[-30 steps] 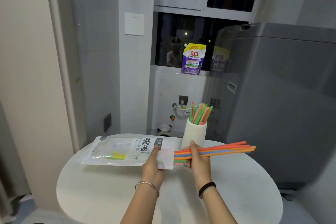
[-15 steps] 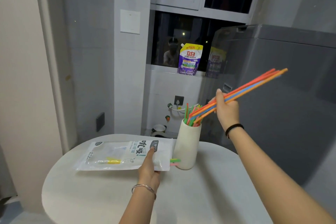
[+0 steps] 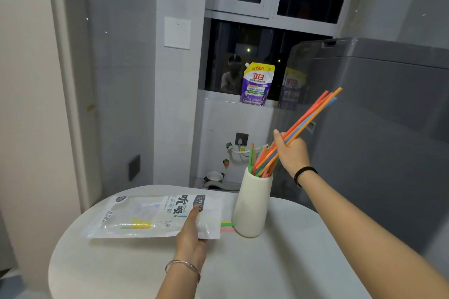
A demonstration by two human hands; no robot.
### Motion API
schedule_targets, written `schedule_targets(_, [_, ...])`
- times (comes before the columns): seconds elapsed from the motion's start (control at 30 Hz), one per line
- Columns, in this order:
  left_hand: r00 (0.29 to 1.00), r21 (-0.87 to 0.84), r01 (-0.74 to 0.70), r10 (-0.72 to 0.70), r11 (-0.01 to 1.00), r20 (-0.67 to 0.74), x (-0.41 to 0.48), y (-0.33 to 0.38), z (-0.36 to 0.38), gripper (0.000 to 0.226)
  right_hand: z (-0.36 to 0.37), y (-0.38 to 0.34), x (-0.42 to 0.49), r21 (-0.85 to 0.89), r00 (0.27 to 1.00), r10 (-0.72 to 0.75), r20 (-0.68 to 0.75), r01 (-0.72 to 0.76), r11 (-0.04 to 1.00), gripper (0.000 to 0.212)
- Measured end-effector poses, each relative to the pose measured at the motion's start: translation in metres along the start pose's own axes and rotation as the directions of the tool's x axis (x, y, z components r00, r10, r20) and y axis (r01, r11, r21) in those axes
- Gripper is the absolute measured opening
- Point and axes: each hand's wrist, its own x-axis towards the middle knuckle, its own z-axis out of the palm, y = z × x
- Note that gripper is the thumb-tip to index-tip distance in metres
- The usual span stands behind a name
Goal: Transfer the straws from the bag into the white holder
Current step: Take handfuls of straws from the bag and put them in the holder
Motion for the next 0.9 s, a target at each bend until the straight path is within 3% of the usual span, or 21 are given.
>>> schedule_targets(0.27, [1.000,0.019,0.006,-0.006,1.000,-0.005,-0.001,-0.001,0.001,0.050,0.001,-0.003,0.001,-0.111,0.993,-0.048,0.111,0.060,0.992,0.045])
schedule_targets(0.9, [1.000,0.009,0.009,-0.009,1.000,-0.026,-0.005,0.002,0.002,0.051,0.004,-0.019,0.011,-0.194,0.989,-0.062,0.133,0.087,0.977,0.043])
